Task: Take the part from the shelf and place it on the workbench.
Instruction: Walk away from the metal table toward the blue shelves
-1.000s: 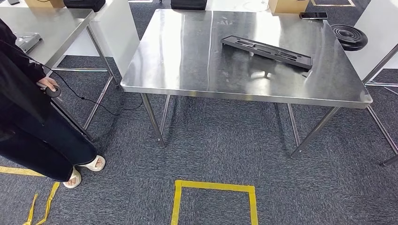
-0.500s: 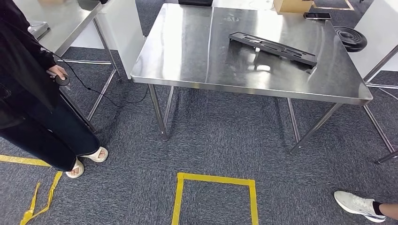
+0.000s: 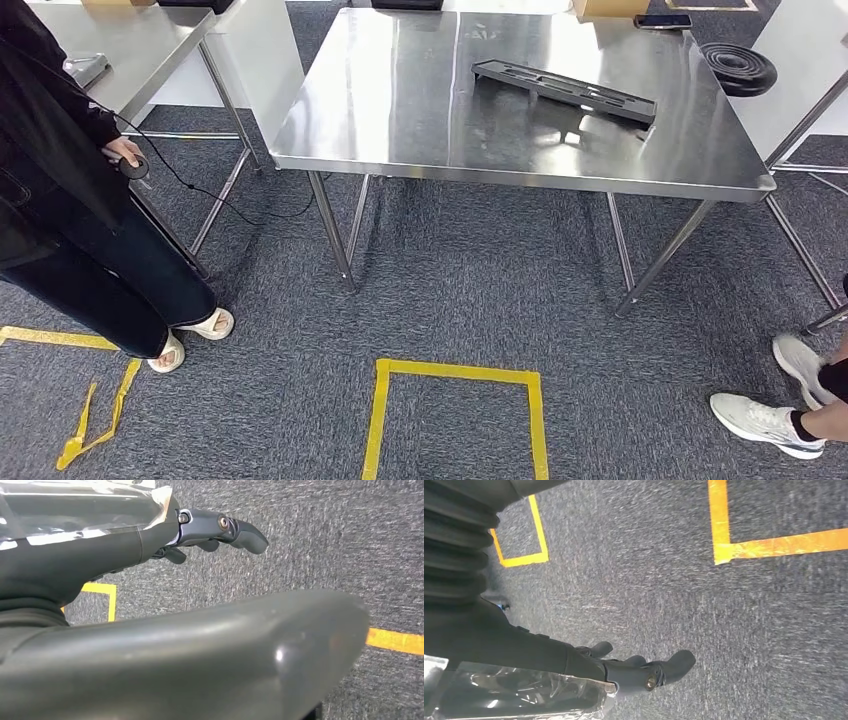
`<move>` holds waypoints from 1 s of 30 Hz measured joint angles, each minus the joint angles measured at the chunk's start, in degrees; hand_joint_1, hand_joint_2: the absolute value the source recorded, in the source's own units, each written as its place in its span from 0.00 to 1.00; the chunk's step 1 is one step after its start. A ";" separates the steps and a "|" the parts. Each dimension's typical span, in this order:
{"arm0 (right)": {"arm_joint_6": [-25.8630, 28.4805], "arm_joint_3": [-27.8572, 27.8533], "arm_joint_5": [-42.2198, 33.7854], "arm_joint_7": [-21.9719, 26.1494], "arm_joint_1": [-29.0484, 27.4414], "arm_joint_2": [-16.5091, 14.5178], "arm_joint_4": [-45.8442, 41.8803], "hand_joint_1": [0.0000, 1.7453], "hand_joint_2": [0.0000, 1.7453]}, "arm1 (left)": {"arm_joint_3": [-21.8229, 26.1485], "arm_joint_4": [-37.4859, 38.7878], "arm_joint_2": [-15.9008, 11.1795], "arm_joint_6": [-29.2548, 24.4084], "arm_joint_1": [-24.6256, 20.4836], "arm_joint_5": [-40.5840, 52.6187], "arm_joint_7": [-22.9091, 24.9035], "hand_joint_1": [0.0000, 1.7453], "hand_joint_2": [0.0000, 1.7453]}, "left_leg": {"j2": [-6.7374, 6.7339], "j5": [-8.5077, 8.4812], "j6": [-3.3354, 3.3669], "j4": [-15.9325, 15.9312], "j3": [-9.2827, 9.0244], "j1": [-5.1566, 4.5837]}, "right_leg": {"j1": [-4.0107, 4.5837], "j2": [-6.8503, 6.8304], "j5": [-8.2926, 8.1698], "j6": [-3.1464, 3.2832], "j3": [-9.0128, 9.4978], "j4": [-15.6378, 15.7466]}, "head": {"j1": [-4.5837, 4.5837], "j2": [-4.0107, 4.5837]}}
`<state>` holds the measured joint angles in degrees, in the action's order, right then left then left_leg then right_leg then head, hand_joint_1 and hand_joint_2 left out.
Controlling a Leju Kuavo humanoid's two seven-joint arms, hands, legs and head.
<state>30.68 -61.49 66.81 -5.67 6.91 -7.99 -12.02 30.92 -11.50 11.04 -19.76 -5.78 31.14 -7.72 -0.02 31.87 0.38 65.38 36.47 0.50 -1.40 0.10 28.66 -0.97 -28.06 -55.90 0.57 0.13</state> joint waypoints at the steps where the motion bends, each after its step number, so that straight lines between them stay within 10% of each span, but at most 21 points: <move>1: 0.02 0.01 0.11 0.04 -0.01 0.01 0.00 0.00 1.00 | 0.05 0.00 0.01 0.04 0.02 -0.06 0.00 0.00 0.00 | 0.02 2.40 -0.13 3.95 1.27 0.03 | 0.15 -0.09 -0.33 0.21 -0.44 -0.12 | 0.04 0.00; 4: 0.05 0.03 0.22 0.01 -0.03 0.03 0.00 0.00 1.00 | 0.20 0.00 -0.02 0.25 0.15 -0.13 0.00 0.00 0.00 | 0.03 3.85 -0.12 8.50 1.54 0.07 | 0.44 -0.22 -1.01 0.19 -1.99 -0.81 | 0.04 0.00; 9: 0.14 0.01 0.07 -0.01 0.01 0.04 0.00 0.00 1.00 | 0.26 0.00 -0.01 0.29 0.03 -0.03 -0.16 0.00 0.00 | 0.33 -1.16 0.90 -6.88 -8.46 -0.19 | 0.72 -0.19 -1.68 -0.77 -3.55 -2.05 | 0.00 0.00; 13: 0.21 0.01 -0.33 0.18 -0.02 0.19 0.00 0.00 1.00 | 0.30 0.04 0.09 0.09 0.01 0.08 -0.28 0.00 0.00 | 0.23 -2.45 2.33 -8.04 -7.38 -0.64 | 0.63 -0.19 -2.31 -2.41 -4.62 -2.34 | 0.01 0.00; 16: 0.23 0.01 -0.51 0.31 -0.05 0.34 0.00 0.00 1.00 | 0.36 0.09 0.15 0.08 -0.12 0.12 -0.37 0.00 0.00 | -0.13 -4.50 3.58 -8.48 -5.11 -0.58 | 0.64 -0.12 3.09 -1.66 -7.56 -8.75 | -0.36 0.00; 18: 0.25 0.01 -0.62 0.43 -0.06 0.42 0.00 0.00 0.50 | 0.42 0.09 0.18 0.09 -0.06 0.16 -0.39 0.00 0.00 | -0.37 -5.79 3.70 -8.42 -3.53 -0.69 | 0.65 -0.13 6.85 -1.56 -9.11 -15.80 | -0.54 0.00; 20: 0.25 0.01 -0.69 0.49 -0.06 0.52 0.00 0.00 0.00 | 0.48 0.09 0.20 0.11 -0.02 0.18 -0.39 0.00 0.00 | -0.53 -7.08 3.58 -8.34 -2.00 -0.76 | 0.62 -0.13 6.42 -2.60 -7.77 -17.31 | -0.59 0.00; 22: 0.25 0.01 -0.82 0.58 -0.01 0.61 0.00 0.00 0.00 | 0.51 0.09 0.22 0.16 -0.04 0.18 -0.39 0.00 0.00 | -0.55 -8.33 3.26 -8.26 -0.58 -0.77 | 0.59 -0.13 3.77 -3.61 -2.56 -10.80 | -0.69 0.00; 25: 0.25 0.01 -1.00 0.74 0.26 0.77 0.00 0.00 0.00 | 0.52 0.09 0.26 0.29 -0.06 0.20 -0.44 0.00 0.00 | -0.50 -10.10 2.42 -8.19 0.54 -1.03 | 1.08 -0.04 3.48 -2.65 4.64 0.69 | -0.83 0.00; 28: 0.25 -0.01 -1.03 0.72 0.28 0.86 0.00 0.00 0.00 | 0.54 0.10 0.22 0.37 0.03 0.24 -0.56 0.00 0.00 | -0.44 -11.09 1.45 -8.24 0.91 -0.93 | 1.05 -0.11 2.92 -0.91 3.98 1.62 | -0.61 0.00; 30: 0.25 -0.03 -1.05 0.70 0.36 0.90 0.00 0.00 0.00 | 0.55 0.12 0.18 0.38 0.16 0.25 -0.57 0.00 0.00 | -0.20 -7.43 0.79 -5.59 1.83 -0.63 | 0.65 -0.30 1.68 0.43 2.91 1.60 | -0.46 0.00</move>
<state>30.93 -61.52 65.76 -4.96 7.27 -7.09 -12.02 31.46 -11.38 11.22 -19.39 -5.62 31.39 -8.29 -0.22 24.44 1.17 59.78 38.29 -0.12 -0.75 -0.21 30.33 -0.53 -25.15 -54.29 0.11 0.13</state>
